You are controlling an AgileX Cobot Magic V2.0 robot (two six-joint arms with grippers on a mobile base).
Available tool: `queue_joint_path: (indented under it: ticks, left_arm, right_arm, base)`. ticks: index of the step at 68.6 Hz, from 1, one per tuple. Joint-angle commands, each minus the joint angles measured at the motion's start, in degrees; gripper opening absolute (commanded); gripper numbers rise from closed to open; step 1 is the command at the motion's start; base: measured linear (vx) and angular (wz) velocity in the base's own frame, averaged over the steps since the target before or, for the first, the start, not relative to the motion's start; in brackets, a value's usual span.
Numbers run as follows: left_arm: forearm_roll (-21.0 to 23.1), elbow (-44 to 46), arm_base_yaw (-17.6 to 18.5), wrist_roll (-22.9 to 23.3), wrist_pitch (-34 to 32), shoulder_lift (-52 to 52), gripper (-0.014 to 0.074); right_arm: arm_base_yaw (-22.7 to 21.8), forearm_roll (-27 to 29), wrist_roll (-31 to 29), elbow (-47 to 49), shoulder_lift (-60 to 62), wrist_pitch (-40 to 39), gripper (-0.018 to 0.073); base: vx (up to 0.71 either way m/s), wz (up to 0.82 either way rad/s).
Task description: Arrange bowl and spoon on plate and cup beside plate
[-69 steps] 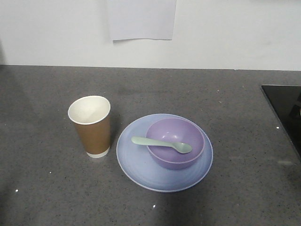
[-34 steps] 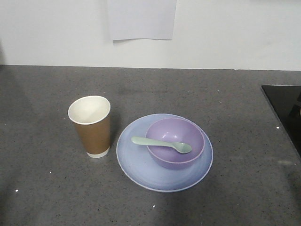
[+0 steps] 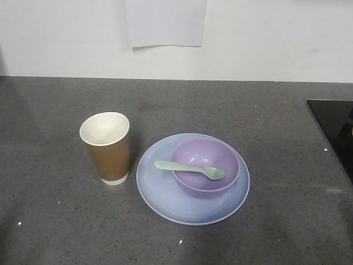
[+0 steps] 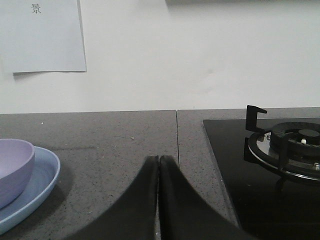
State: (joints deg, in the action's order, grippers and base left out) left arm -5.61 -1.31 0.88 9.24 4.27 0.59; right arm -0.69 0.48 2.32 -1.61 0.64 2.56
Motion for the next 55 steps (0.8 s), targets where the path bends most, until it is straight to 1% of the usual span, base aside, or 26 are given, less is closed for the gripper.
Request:
queue_joint_path:
  ticks: [1, 10, 14, 55]
  left_arm:
    - [0.54, 1.02, -0.13, 0.22, -4.27, 0.81, -0.0006]
    - [0.54, 1.02, -0.13, 0.22, -4.27, 0.81, -0.0006]
    - [0.54, 1.02, -0.13, 0.22, -4.27, 0.81, -0.0006]
    - [0.54, 1.02, -0.13, 0.22, -4.27, 0.81, -0.0006]
  right_arm:
    - [-0.10, -0.86, -0.08, -0.55, 0.52, -4.95, -0.0011]
    - [-0.10, -0.80, 0.08, -0.55, 0.52, -4.95, -0.0011]
    - [-0.10, 0.35, 0.13, -0.55, 0.52, -4.95, -0.0011]
    - [-0.10, 0.34, 0.13, -0.55, 0.52, -4.50, -0.0011]
  base:
    - [0.00, 0.00]
    - [0.00, 0.00]
    - [0.00, 0.00]
    - [0.00, 0.00]
